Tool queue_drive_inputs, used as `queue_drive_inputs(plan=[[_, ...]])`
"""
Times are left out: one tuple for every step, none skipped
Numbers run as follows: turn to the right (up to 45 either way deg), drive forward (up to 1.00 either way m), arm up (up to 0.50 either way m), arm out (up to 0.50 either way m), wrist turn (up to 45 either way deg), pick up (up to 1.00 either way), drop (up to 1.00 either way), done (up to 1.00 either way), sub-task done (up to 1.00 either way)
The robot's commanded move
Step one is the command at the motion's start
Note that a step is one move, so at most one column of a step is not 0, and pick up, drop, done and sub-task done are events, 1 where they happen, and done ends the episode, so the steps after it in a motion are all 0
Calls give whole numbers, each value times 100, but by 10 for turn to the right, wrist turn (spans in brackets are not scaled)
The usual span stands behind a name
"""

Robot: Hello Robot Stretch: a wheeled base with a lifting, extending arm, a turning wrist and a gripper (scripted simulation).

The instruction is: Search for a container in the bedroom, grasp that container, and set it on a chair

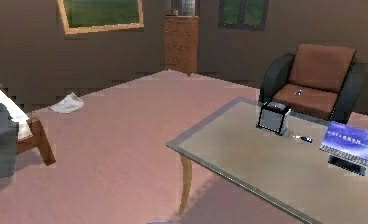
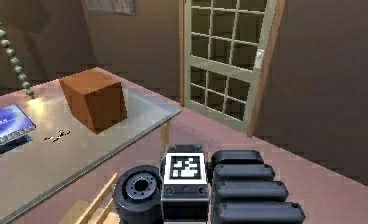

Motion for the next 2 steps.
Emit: queue_drive_inputs(plan=[[390, 0, 0, 0, 0, 0, 0, 0, 0], [0, 15, 0, 0, 0, 0, 0, 0, 0]])
